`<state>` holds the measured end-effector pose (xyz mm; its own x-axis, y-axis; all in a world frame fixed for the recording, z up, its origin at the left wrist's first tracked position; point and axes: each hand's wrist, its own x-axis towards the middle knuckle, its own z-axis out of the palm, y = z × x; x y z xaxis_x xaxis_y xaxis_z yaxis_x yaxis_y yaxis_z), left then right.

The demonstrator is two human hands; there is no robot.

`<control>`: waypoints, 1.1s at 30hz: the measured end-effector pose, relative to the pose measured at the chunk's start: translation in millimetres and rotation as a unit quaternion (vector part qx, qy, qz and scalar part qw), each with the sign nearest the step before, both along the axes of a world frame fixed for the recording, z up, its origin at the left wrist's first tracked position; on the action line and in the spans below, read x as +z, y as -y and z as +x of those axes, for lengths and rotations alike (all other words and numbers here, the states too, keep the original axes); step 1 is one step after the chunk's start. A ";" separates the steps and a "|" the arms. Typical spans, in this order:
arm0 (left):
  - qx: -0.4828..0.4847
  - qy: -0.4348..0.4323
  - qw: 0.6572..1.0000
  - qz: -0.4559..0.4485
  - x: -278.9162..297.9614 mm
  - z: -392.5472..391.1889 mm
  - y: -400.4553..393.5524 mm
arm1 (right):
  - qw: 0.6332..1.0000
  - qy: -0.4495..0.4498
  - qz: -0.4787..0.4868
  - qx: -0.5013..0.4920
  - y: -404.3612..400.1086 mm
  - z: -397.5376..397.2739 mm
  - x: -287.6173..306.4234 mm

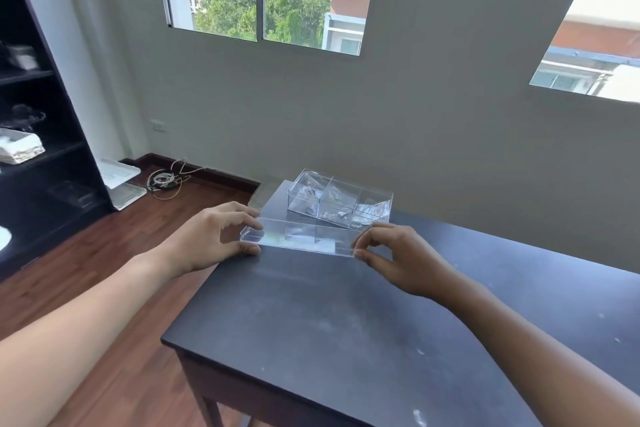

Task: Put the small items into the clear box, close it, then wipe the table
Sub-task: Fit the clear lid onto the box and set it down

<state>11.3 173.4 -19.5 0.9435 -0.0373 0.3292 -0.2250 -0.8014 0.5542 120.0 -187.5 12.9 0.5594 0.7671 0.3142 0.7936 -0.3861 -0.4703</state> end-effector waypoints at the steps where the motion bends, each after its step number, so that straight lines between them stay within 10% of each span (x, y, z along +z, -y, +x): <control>1: -0.001 0.017 1.000 -0.008 0.0 -0.5 1.6 | 0.999 -0.020 0.032 -0.009 1.1 0.0 4.1; 9: 0.090 0.089 0.983 -0.129 29.1 21.7 28.0 | 0.941 -0.193 0.251 -0.118 -2.7 5.2 32.5; 17: 0.152 0.094 0.963 -0.201 63.4 79.1 56.4 | 0.892 -0.167 0.342 -0.245 -11.2 41.8 36.4; 33: 0.247 -0.010 0.967 -0.063 53.0 148.1 59.4 | 0.877 -0.156 0.153 -0.427 -37.7 107.1 37.4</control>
<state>159.4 114.0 33.4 0.8423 0.4582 0.2839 0.1794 -0.7349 0.6540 227.1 -149.8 50.3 0.9845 -0.0677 0.1617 0.0902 -0.5951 -0.7986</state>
